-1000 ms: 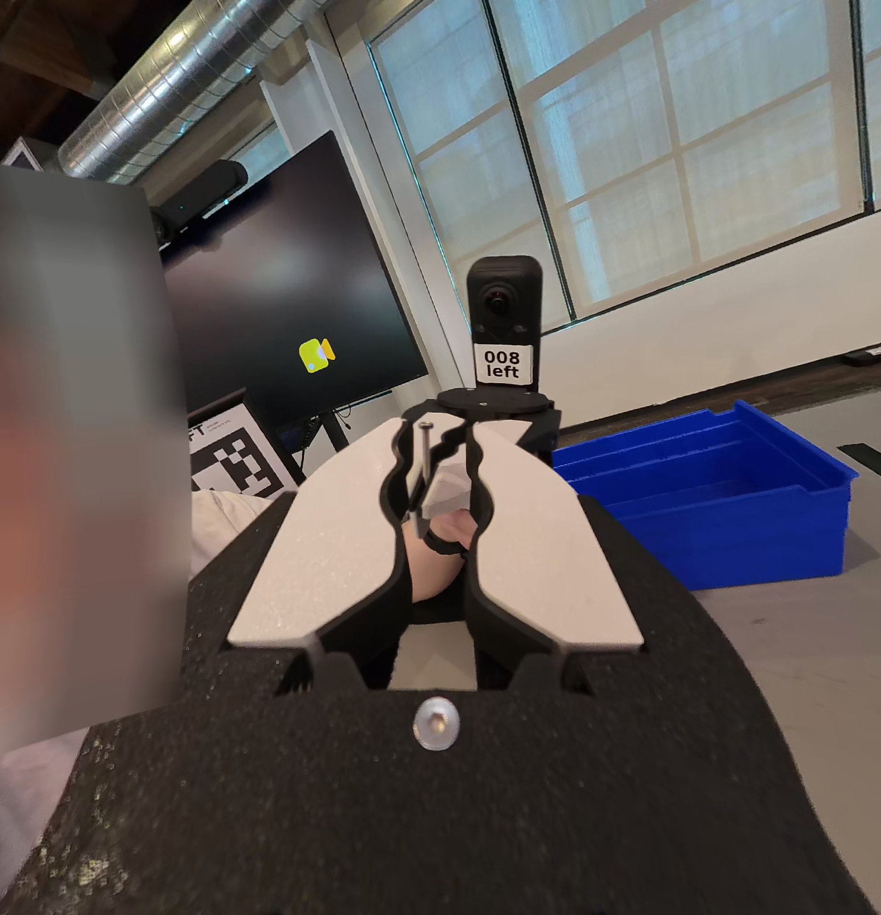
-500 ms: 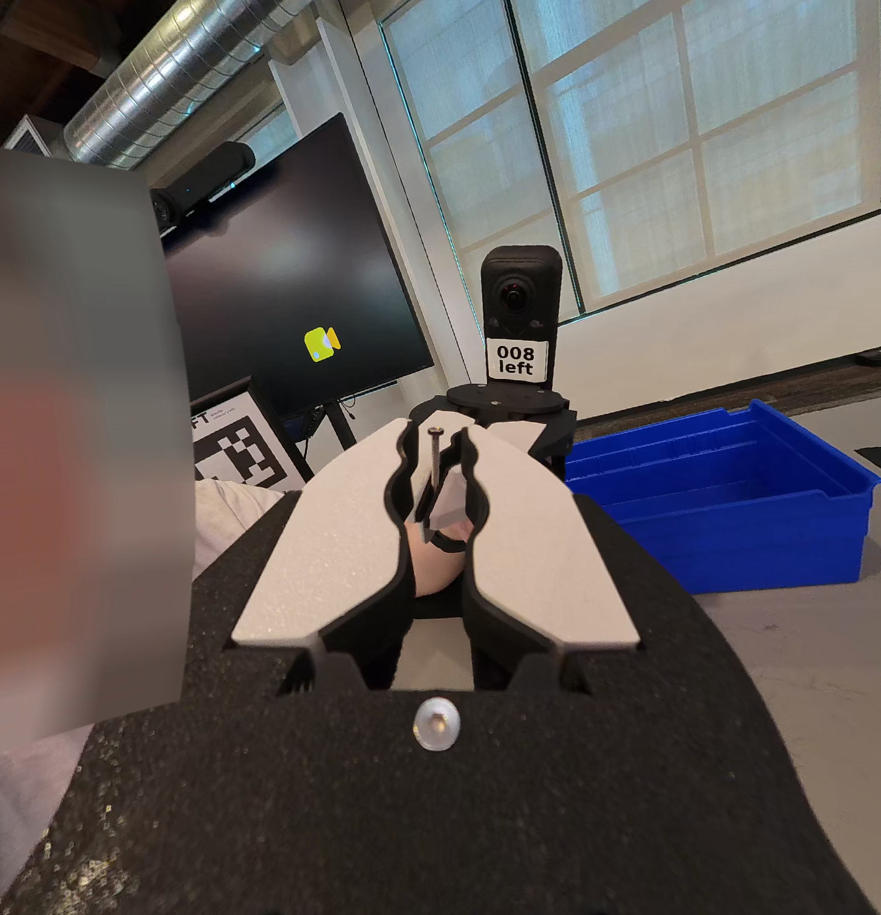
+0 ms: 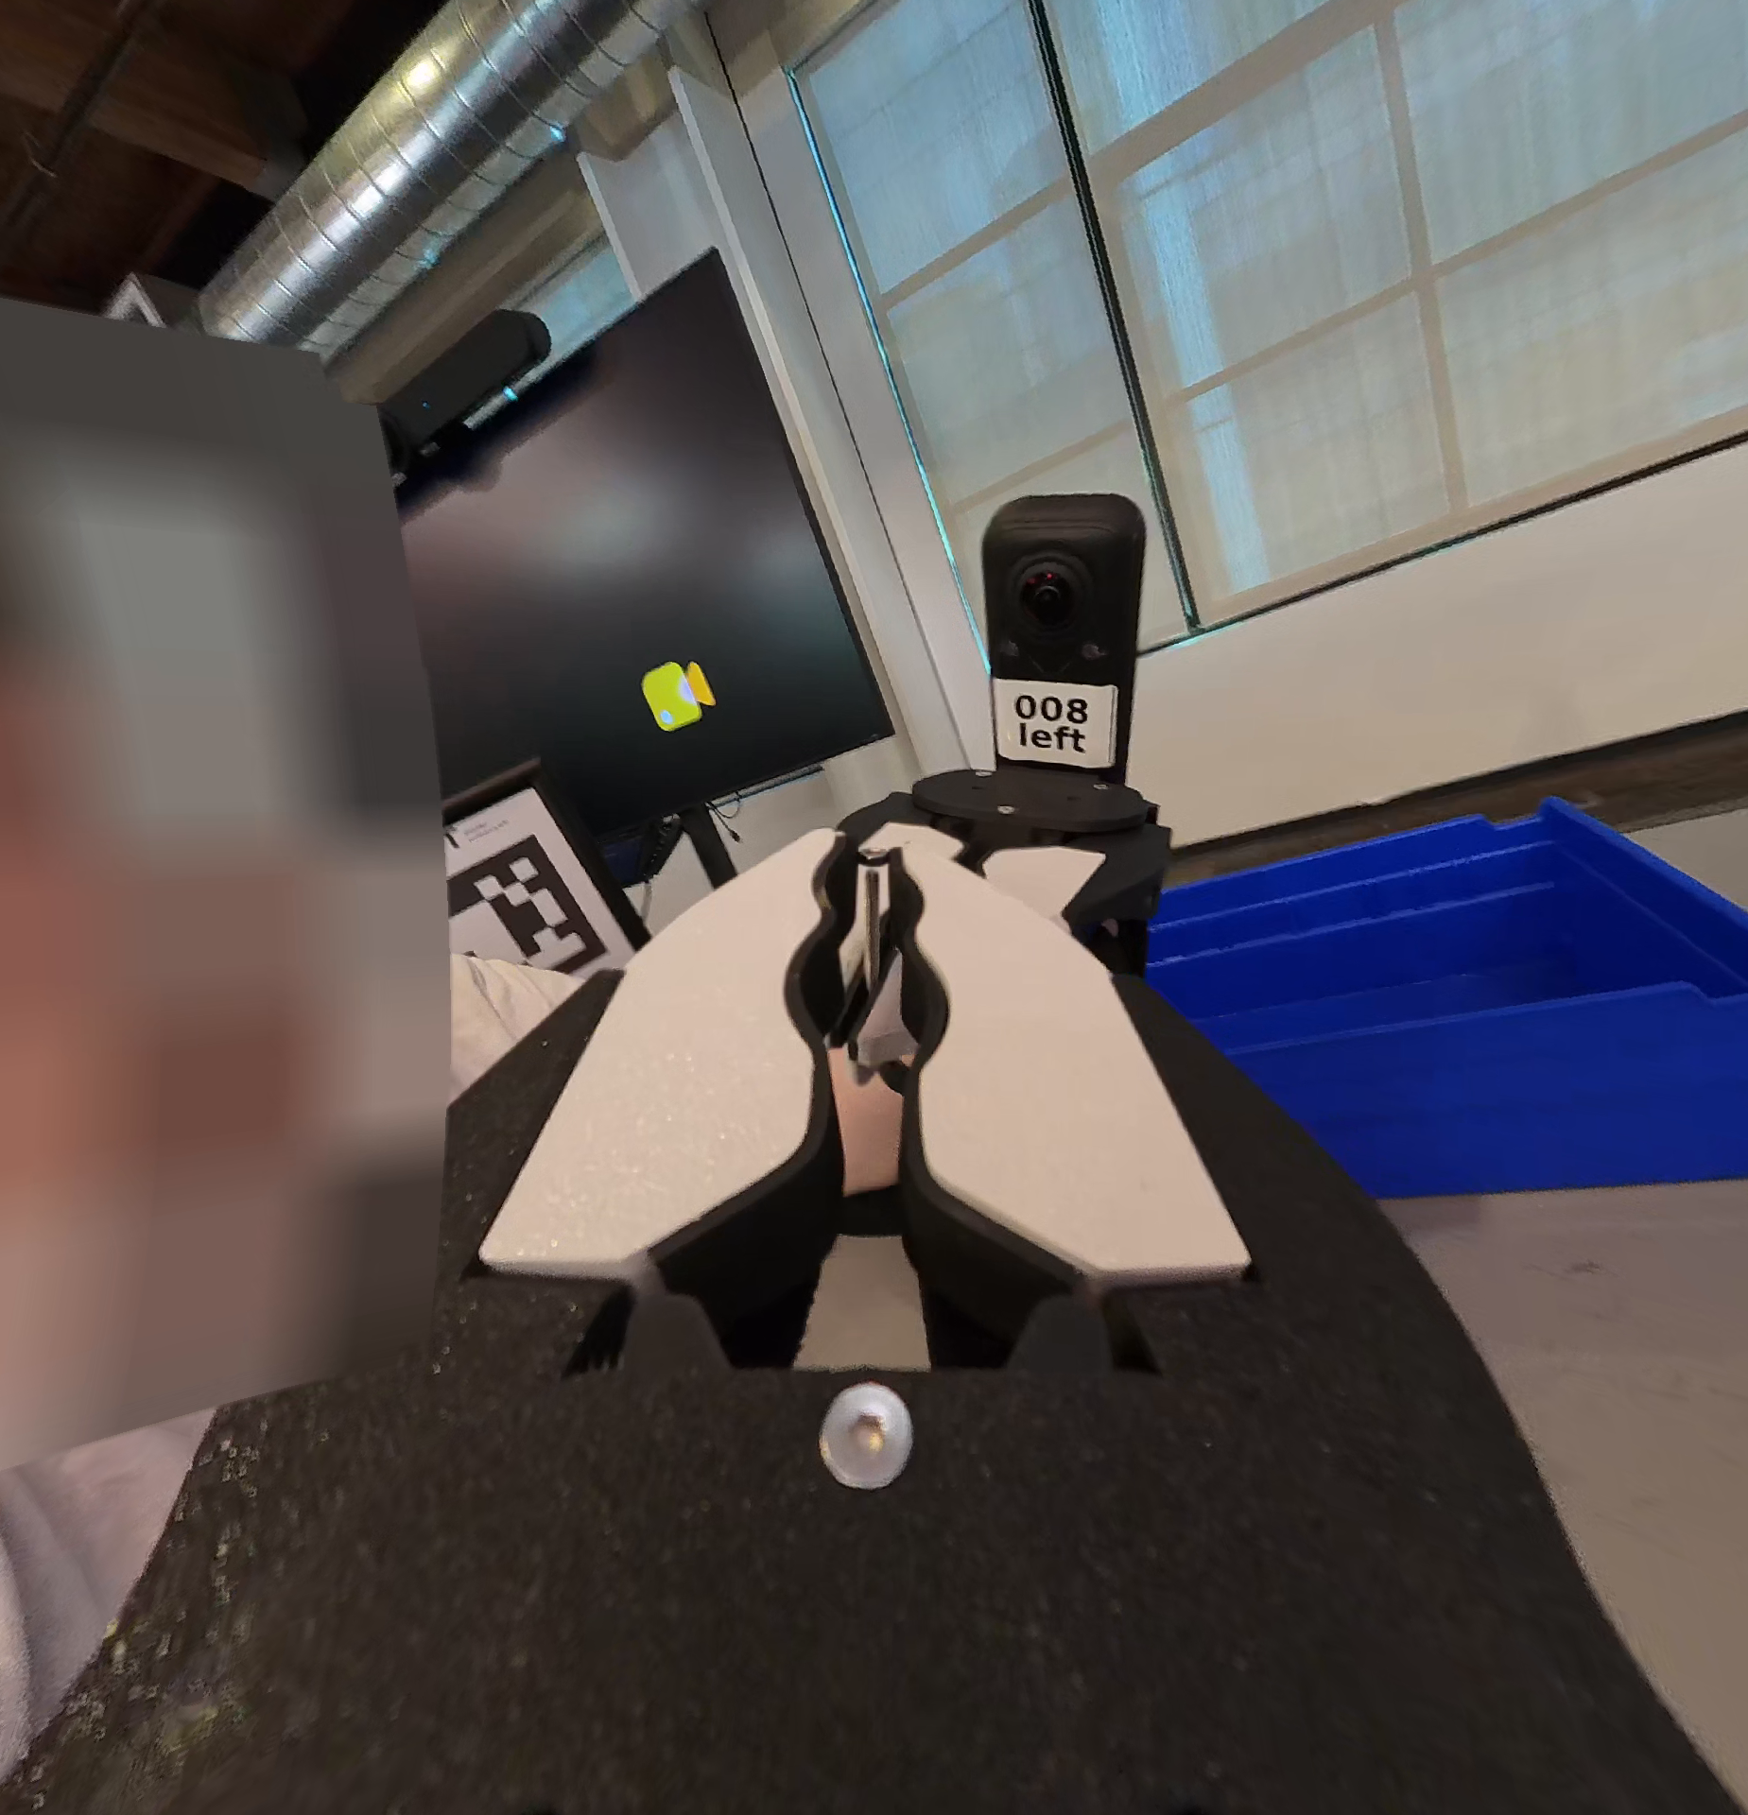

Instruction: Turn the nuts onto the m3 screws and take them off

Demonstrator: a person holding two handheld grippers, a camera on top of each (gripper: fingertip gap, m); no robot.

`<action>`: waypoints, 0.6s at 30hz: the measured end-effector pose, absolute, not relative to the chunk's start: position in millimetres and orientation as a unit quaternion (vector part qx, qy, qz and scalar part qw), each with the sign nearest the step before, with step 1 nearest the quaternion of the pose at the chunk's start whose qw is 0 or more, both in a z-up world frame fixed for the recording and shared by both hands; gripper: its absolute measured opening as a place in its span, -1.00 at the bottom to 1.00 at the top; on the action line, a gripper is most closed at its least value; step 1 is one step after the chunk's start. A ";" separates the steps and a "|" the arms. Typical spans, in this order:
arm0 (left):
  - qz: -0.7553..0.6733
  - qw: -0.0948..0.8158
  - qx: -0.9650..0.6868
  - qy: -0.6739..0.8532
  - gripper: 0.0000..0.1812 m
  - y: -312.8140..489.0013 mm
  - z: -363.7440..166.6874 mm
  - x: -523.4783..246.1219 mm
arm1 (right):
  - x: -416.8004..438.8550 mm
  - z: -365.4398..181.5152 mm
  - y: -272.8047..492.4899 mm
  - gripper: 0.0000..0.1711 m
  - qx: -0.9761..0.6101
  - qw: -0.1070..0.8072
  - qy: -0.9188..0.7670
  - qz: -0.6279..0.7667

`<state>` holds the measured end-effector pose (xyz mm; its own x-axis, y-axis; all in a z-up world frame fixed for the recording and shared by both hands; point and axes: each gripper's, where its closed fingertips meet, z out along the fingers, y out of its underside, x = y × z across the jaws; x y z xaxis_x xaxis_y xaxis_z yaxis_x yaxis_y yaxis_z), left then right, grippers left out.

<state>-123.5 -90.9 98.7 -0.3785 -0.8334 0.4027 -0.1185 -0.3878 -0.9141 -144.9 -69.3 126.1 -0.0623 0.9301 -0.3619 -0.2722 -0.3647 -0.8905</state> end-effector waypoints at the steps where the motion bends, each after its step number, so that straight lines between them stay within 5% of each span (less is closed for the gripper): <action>1: -0.676 0.260 -0.488 0.488 -0.98 -93.2 98.5 -123.4 | -143.2 128.7 -70.3 -0.93 -0.497 0.456 -0.320 0.666; 10: -0.667 0.268 -0.490 0.493 -0.98 -92.4 97.9 -123.7 | -114.7 135.6 -64.1 -0.93 -0.522 0.469 -0.329 0.632; 15: -0.667 0.275 -0.482 0.496 -0.99 -94.6 106.2 -129.3 | -13.3 75.8 -65.7 -0.93 -0.761 0.433 -0.387 0.288; 18: -0.664 0.278 -0.479 0.502 -0.99 -97.4 107.4 -129.7 | 70.1 11.0 -89.5 -0.93 -0.875 0.298 -0.354 0.146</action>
<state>-129.7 -97.4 107.4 -0.3864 -0.8503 0.3573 -0.1125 -0.3410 -0.9333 70.1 -89.5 11.0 0.7070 0.7057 -0.0453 0.5314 -0.5725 -0.6245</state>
